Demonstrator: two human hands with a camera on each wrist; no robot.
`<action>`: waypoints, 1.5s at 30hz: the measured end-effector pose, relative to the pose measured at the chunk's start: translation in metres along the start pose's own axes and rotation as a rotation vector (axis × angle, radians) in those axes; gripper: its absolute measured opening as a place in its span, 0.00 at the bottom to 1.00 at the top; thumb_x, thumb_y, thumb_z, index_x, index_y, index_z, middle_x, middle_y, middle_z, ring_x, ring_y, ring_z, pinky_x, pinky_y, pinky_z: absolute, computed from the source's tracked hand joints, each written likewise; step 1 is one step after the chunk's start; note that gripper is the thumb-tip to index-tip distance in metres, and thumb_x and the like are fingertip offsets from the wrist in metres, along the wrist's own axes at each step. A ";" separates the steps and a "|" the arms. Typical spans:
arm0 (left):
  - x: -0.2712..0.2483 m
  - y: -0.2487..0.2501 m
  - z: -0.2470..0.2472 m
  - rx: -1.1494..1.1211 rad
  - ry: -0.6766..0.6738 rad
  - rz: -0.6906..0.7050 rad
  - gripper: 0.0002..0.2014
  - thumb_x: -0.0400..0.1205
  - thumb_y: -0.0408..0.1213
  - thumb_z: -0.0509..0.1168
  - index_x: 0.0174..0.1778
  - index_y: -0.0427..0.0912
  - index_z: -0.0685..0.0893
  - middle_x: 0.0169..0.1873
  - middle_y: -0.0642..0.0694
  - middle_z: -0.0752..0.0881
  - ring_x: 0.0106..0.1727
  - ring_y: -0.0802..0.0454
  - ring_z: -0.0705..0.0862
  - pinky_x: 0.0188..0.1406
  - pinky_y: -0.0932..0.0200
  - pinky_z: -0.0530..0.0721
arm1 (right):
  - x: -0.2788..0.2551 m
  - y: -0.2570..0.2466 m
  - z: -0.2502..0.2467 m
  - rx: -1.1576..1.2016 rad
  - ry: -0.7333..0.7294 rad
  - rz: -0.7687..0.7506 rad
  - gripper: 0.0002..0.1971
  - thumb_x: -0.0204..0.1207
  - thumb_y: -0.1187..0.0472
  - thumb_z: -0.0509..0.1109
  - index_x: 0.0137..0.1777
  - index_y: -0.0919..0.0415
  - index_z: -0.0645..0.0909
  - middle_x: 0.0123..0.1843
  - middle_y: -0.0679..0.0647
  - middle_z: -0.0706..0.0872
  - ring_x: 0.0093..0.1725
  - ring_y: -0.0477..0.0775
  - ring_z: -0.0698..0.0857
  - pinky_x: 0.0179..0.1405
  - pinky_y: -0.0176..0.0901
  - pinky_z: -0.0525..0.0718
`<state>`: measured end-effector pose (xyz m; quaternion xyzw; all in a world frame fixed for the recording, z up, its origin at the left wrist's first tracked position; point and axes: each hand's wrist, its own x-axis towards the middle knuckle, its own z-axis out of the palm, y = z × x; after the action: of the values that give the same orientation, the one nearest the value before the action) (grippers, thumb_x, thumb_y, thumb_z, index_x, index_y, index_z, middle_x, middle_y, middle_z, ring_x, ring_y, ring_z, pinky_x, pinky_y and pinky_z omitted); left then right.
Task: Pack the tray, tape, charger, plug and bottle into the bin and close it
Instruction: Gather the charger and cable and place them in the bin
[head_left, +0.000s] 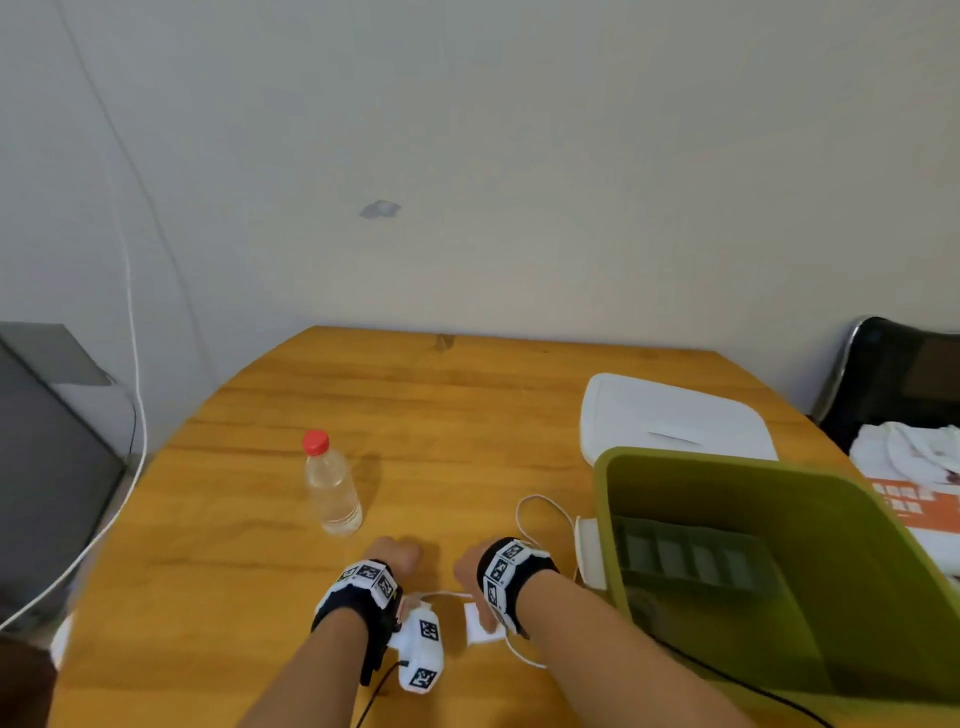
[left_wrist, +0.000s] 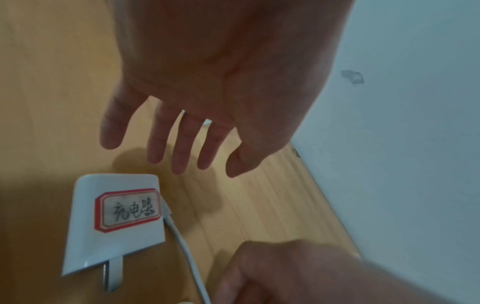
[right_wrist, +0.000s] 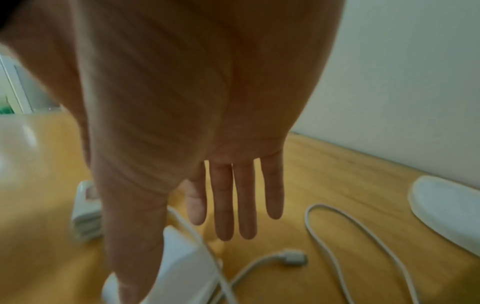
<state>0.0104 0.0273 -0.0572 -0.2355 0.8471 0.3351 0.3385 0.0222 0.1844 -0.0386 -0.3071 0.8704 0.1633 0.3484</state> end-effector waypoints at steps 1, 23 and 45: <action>-0.002 0.001 0.000 -0.010 -0.011 0.002 0.30 0.85 0.45 0.58 0.80 0.30 0.67 0.77 0.32 0.73 0.74 0.35 0.77 0.65 0.49 0.78 | -0.001 -0.004 0.007 -0.007 0.030 0.008 0.16 0.78 0.63 0.74 0.63 0.68 0.82 0.51 0.62 0.88 0.35 0.59 0.78 0.22 0.44 0.69; -0.020 0.034 -0.017 -0.239 0.095 0.263 0.23 0.86 0.48 0.55 0.70 0.36 0.80 0.68 0.35 0.82 0.67 0.38 0.80 0.65 0.51 0.74 | -0.046 0.048 -0.080 0.764 0.003 0.103 0.38 0.73 0.54 0.80 0.80 0.65 0.72 0.40 0.52 0.89 0.37 0.55 0.93 0.44 0.58 0.92; -0.076 0.073 0.038 -0.125 -0.506 0.751 0.43 0.67 0.70 0.71 0.78 0.58 0.73 0.73 0.58 0.78 0.74 0.58 0.74 0.77 0.54 0.69 | -0.253 0.115 -0.220 1.457 0.842 -0.488 0.13 0.83 0.70 0.69 0.66 0.72 0.80 0.51 0.64 0.90 0.50 0.72 0.92 0.52 0.55 0.91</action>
<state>0.0310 0.1167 0.0071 0.1571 0.7426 0.5321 0.3751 -0.0206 0.2683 0.3032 -0.2203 0.7245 -0.6395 0.1327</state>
